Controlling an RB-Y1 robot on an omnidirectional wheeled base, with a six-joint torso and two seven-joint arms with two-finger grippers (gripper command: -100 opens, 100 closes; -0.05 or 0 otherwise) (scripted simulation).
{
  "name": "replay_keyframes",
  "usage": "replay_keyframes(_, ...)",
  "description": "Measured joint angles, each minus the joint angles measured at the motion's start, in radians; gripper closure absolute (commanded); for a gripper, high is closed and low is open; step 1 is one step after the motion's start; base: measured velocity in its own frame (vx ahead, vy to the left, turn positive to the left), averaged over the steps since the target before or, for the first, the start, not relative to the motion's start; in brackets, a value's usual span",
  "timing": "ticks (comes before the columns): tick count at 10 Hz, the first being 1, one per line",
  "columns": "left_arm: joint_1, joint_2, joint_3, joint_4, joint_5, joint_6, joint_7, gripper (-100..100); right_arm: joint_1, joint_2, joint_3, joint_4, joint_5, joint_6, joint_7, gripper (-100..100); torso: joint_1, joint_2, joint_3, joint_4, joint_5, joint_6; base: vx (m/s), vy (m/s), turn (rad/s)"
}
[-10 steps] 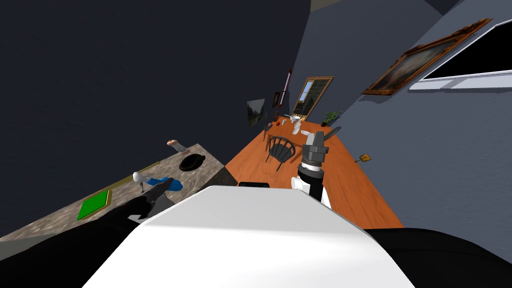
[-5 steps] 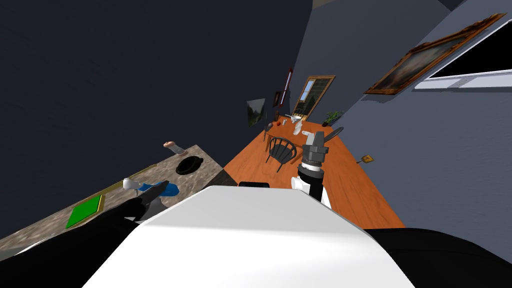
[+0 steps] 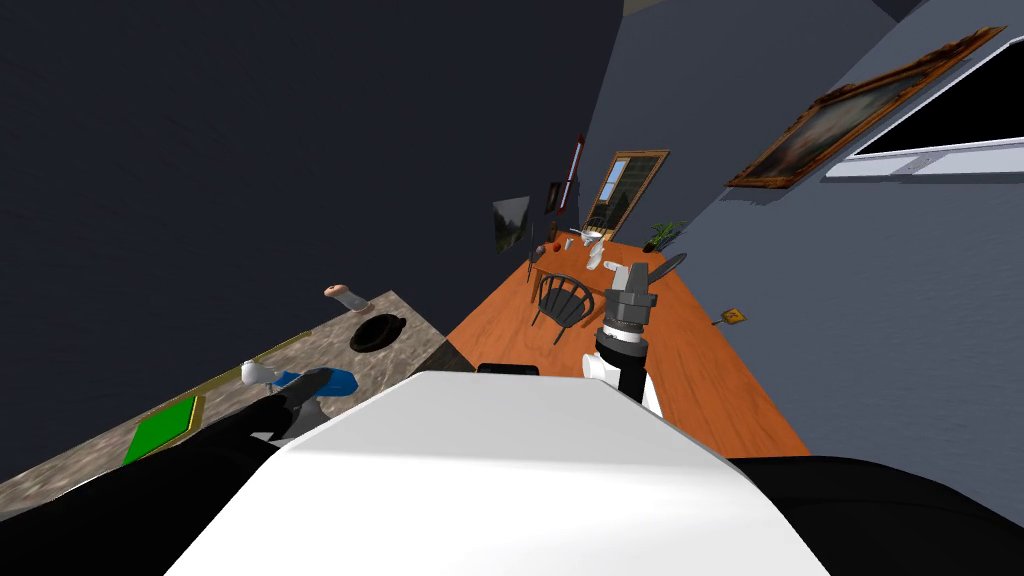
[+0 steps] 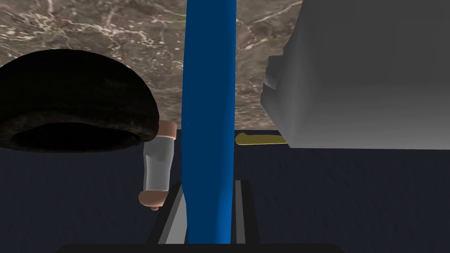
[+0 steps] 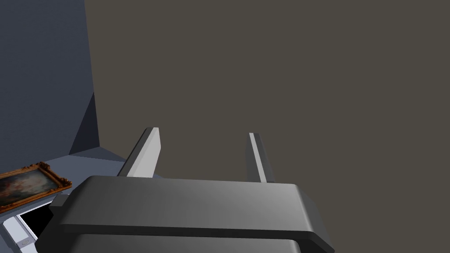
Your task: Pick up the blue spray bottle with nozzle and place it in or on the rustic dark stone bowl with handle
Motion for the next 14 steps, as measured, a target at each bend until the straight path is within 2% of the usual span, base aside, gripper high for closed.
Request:
replay_keyframes(2, 0.0, 0.0, 0.0, 0.0, 0.0, 0.0, 0.0, 100, 0.0, 0.0, 0.0, 0.0, 0.0, 0.0, 0.0, 0, 0.0, 0.0, 0.0, 0.0, 0.0, 0.0, 0.0, 0.0, 0.0)
replay_keyframes(3, 0.0, 0.0, 0.0, 0.0, 0.0, 0.0, 0.0, 0, 0.0, 0.0, 0.0, 0.0, 0.0, 0.0, 0.0, 0, 0.0, 0.0, 0.0, 0.0, 0.0, 0.0, 0.0, 0.0, 0.0)
replay_keyframes(4, 0.0, 0.0, 0.0, 0.0, 0.0, 0.0, 0.0, 100, 0.0, 0.0, 0.0, 0.0, 0.0, 0.0, 0.0, 0, 0.0, 0.0, 0.0, 0.0, 0.0, 0.0, -0.017, -0.014, 0.037)
replay_keyframes(5, 0.008, -0.001, 0.002, -0.014, 0.003, 0.004, 0.0, 100, 0.0, 0.0, 0.0, 0.0, 0.0, 0.0, 0.0, 0, -0.002, 0.001, 0.001, 0.0, -0.001, 0.0, -0.011, -0.011, 0.012)
replay_keyframes(6, 0.009, -0.001, 0.002, -0.016, 0.004, 0.005, 0.0, 0, 0.0, 0.0, 0.0, 0.0, 0.0, 0.0, 0.0, 0, -0.001, 0.001, 0.001, 0.0, -0.001, 0.0, 0.0, 0.0, 0.0)
replay_keyframes(7, 0.009, -0.001, 0.002, -0.016, 0.004, 0.005, 0.0, 100, 0.0, 0.0, 0.0, 0.0, 0.0, 0.0, 0.0, 0, -0.001, 0.001, 0.0, 0.0, 0.0, 0.0, -0.041, -0.094, -0.018)
replay_keyframes(10, 0.017, 0.005, 0.033, -0.014, 0.004, -0.022, -0.022, 100, 0.0, 0.0, 0.0, 0.0, 0.0, 0.0, 0.0, 0, -0.015, 0.006, 0.003, 0.001, -0.004, 0.0, -0.079, -0.166, -0.001)
replay_keyframes(14, 0.036, 0.01, 0.088, -0.019, 0.008, -0.068, -0.06, 100, 0.0, 0.0, 0.0, 0.0, 0.0, 0.0, 0.0, 0, -0.018, 0.007, 0.004, 0.001, -0.005, 0.001, -0.085, -0.201, -0.009)
